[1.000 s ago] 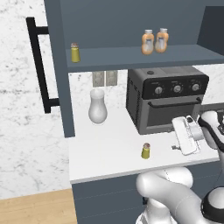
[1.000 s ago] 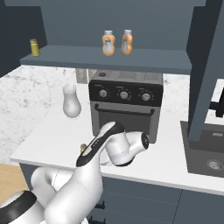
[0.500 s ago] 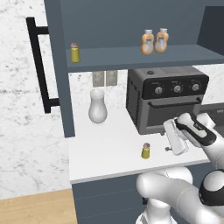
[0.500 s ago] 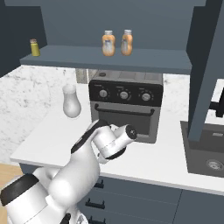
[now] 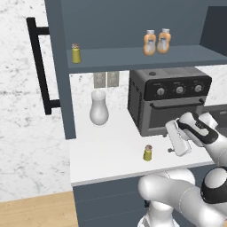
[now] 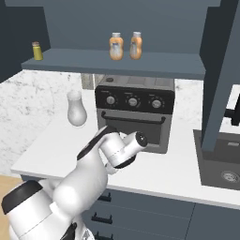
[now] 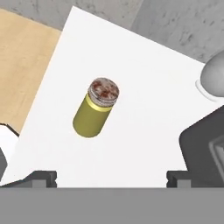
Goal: Put the shaker and condiment bottle from the counter next to their counterparts in the cabinet.
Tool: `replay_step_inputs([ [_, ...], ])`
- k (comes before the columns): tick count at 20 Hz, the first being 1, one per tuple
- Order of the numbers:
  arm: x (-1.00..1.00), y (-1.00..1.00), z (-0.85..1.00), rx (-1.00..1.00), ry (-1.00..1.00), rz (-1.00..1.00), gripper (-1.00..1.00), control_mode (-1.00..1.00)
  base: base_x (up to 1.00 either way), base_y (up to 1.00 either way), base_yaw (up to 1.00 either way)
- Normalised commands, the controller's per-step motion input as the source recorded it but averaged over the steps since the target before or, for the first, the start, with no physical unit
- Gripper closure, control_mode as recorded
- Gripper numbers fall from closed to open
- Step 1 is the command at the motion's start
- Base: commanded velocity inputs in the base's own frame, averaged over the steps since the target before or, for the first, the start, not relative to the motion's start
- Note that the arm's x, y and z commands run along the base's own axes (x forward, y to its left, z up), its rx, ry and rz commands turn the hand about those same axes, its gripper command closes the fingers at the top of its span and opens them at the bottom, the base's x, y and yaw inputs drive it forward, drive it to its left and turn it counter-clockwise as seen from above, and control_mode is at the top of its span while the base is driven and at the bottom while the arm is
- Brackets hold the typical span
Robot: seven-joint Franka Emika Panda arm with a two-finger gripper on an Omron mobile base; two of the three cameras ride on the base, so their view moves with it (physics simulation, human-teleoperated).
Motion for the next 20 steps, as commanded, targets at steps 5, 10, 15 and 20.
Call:
replay_step_inputs([
  [5, -0.02, 0.02, 0.00, 0.03, 0.15, 0.00, -1.00, -1.00, 0.00, 0.00, 0.00],
  [10, -0.03, 0.03, 0.04, 0.08, 0.26, 0.00, -1.00, -1.00, 0.00, 0.00, 0.00],
  [15, -0.19, -0.08, 0.01, 0.14, 0.12, 0.00, -1.00, -1.00, 0.00, 0.00, 0.00],
  [20, -0.50, -0.15, 0.00, 0.10, 0.01, 0.00, -1.00, -1.00, 0.00, 0.00, 0.00],
])
